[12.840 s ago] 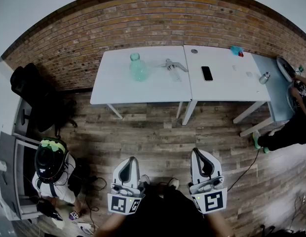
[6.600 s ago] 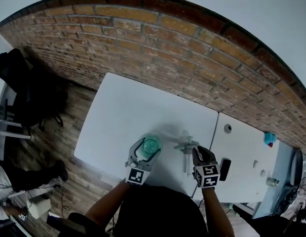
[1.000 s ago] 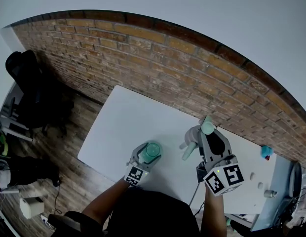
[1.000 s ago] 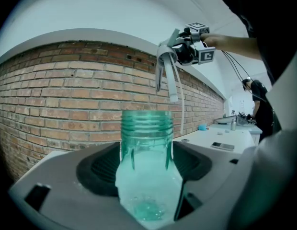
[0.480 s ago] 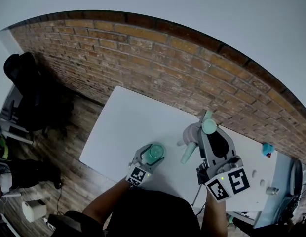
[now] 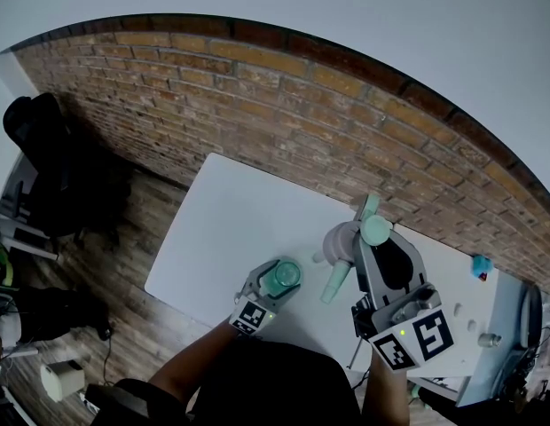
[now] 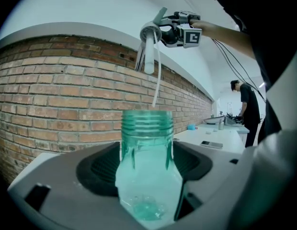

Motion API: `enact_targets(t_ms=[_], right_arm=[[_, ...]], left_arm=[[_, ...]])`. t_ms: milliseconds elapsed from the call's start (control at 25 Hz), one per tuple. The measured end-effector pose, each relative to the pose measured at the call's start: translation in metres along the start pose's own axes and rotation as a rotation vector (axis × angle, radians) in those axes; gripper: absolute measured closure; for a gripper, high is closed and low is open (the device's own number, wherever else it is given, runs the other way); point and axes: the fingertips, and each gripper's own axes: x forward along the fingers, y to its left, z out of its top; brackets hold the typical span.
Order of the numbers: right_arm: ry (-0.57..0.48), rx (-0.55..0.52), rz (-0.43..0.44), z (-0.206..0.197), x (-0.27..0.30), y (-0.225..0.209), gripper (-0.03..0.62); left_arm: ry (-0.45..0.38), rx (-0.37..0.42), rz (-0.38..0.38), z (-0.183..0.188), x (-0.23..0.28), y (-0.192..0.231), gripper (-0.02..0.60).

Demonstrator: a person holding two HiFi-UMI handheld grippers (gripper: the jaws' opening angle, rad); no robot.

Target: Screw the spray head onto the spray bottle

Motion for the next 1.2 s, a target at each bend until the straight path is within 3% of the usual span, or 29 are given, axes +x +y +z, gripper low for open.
enact_targets(t_ms=[400, 1200], right_arm=[[0.005, 0.024, 0.040, -0.006, 0.011, 0.024, 0.528], [0.108, 0.090, 0.047, -0.095, 0.019, 0.023, 0.528]], left_arm=[[0.006, 0.019, -0.047, -0.004, 0.000, -0.004, 0.243], [-0.008, 0.016, -0.081, 0.000, -0.002, -0.007, 0.242]])
